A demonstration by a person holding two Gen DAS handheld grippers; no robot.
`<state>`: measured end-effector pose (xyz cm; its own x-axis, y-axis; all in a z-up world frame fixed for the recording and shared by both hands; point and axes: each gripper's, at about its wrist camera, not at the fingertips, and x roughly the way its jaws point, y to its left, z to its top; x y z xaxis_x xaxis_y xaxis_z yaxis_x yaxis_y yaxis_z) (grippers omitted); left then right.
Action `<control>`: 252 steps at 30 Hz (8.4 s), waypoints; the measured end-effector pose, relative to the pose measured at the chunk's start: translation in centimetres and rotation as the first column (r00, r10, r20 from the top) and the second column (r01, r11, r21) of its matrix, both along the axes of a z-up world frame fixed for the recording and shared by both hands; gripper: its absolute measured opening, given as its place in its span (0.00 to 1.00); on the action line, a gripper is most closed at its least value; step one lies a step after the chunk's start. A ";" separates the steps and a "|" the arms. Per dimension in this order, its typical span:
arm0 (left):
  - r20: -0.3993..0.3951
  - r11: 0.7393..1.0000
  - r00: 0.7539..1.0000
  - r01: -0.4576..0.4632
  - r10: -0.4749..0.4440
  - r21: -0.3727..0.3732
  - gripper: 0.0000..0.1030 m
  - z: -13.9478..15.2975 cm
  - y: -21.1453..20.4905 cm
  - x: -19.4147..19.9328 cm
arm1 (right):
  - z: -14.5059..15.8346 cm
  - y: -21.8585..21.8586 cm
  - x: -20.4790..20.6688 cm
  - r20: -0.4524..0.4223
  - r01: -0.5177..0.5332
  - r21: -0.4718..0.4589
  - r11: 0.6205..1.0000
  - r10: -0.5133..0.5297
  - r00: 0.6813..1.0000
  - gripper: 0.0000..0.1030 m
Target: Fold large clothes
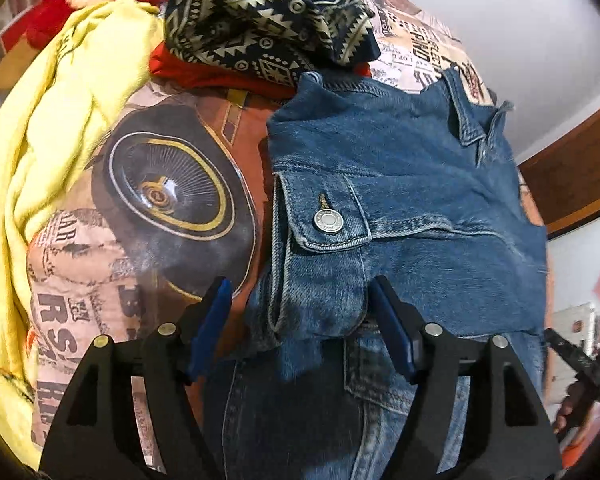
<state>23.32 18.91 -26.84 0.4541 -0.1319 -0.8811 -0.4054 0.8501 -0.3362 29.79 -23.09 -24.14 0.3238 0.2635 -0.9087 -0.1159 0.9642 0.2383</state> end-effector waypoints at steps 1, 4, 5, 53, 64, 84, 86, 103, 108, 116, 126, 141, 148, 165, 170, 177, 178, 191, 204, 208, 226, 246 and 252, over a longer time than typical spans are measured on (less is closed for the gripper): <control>0.001 1.000 1.000 -0.006 0.006 0.007 0.68 0.4 0.3 -0.2 | 0.2 0.0 0.1 0.006 -0.003 -0.004 1.000 0.003 1.000 0.43; 0.018 0.999 1.000 -0.015 0.014 0.038 0.68 1.7 0.6 -0.9 | 1.1 -0.1 0.2 0.032 -0.010 -0.008 1.000 0.010 0.999 0.43; 0.030 0.999 0.999 -0.013 0.012 0.034 0.68 2.2 0.8 -0.9 | 1.4 -0.2 0.4 0.043 -0.012 -0.004 1.000 0.012 0.999 0.43; 0.235 0.907 0.929 0.184 -0.287 0.378 0.08 12.6 -3.7 13.5 | 9.9 3.3 12.9 0.323 -0.058 0.088 0.994 0.027 0.946 0.07; 0.231 0.896 0.936 0.150 -0.264 0.418 0.08 12.8 -3.0 19.3 | 10.0 5.5 18.2 0.356 -0.039 0.024 0.999 0.028 0.934 0.07; 0.015 0.885 0.985 0.147 -0.171 0.441 0.46 4.0 -0.1 23.5 | -1.7 2.7 22.2 0.068 0.059 -0.091 0.994 -0.052 0.996 0.22; 0.005 0.874 0.982 0.167 -0.190 0.456 0.50 4.7 -0.7 22.9 | -0.7 2.7 21.4 0.070 0.046 -0.108 0.993 -0.038 0.997 0.22; 0.130 0.820 0.939 0.203 -0.317 0.535 0.79 13.6 -6.4 11.2 | 11.0 4.8 5.9 0.340 -0.123 -0.195 0.973 0.185 0.922 0.61; 0.118 0.835 0.937 0.229 -0.328 0.500 0.80 12.6 -6.5 7.6 | 9.9 4.6 2.8 0.308 -0.142 -0.178 0.974 0.192 0.932 0.61; 0.024 0.898 0.950 0.287 -0.312 0.335 0.80 6.5 -4.0 2.9 | 5.8 2.5 0.1 0.180 -0.133 -0.176 0.975 0.164 0.970 0.61; -0.050 0.974 0.974 0.224 -0.223 0.022 0.80 -1.8 -0.2 -1.8 | -0.2 -1.1 -1.8 -0.043 -0.039 -0.046 0.998 0.037 0.998 0.61; 0.041 0.951 0.986 0.169 -0.164 -0.261 0.42 -4.3 -0.7 -4.2 | -1.5 0.0 -0.8 -0.103 -0.044 0.150 0.988 0.060 0.993 0.09; 0.190 0.959 0.949 0.272 -0.252 -0.083 0.07 3.2 -2.2 -2.0 | 3.0 0.4 0.0 0.020 -0.085 0.189 0.978 0.083 0.996 0.06; 0.103 0.961 0.960 0.248 -0.261 0.119 0.08 3.8 -2.7 6.4 | 2.3 1.1 5.7 0.103 -0.022 0.080 0.997 0.014 0.995 0.07; -0.015 0.974 0.975 0.224 -0.224 0.041 0.24 -0.8 -1.1 6.1 | -0.9 0.1 5.7 0.007 -0.002 0.059 0.998 0.001 1.000 0.10; 0.012 0.984 0.985 0.173 -0.173 -0.030 0.65 -0.4 0.7 3.4 | -0.2 -1.6 4.1 -0.031 0.028 0.082 0.996 -0.026 0.999 0.37; 0.013 0.984 0.985 0.171 -0.170 -0.047 0.66 -0.3 0.9 3.0 | -0.1 -1.8 3.7 -0.032 0.035 0.090 0.995 -0.032 0.999 0.44; 0.014 0.955 0.988 0.150 -0.151 -0.255 0.68 -1.6 -0.2 -2.4 | -1.2 -1.2 -1.2 -0.106 0.015 0.210 0.978 0.008 0.994 0.44; 0.053 0.956 0.959 0.282 -0.278 -0.079 0.34 0.5 -3.3 -2.3 | 1.1 -0.5 -1.5 0.038 -0.014 0.263 0.965 0.005 0.999 0.18; 0.095 0.944 0.940 0.330 -0.328 -0.005 0.16 3.4 -3.8 -0.6 | 3.1 -0.6 -0.7 0.099 -0.035 0.278 0.960 0.008 0.995 0.16; 0.328 0.971 0.913 0.225 -0.241 0.086 0.11 15.2 -1.3 15.1 | 11.5 2.8 14.1 0.341 -0.047 0.192 0.980 -0.022 0.940 0.14; 0.045 0.895 0.945 0.291 -0.324 0.339 0.28 7.1 -3.0 24.4 | 4.9 2.6 20.7 0.226 0.061 0.013 0.998 -0.062 0.972 0.16; 0.173 0.888 0.932 0.229 -0.318 0.398 0.66 11.7 -3.7 20.9 | 6.5 5.2 14.6 0.249 -0.135 -0.071 0.988 0.148 0.957 0.17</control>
<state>44.18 15.17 -15.10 0.6403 0.0308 -0.7675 -0.0894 0.9954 -0.0347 44.36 -17.93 -17.63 0.5076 0.2776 -0.8157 -0.3022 0.9439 0.1331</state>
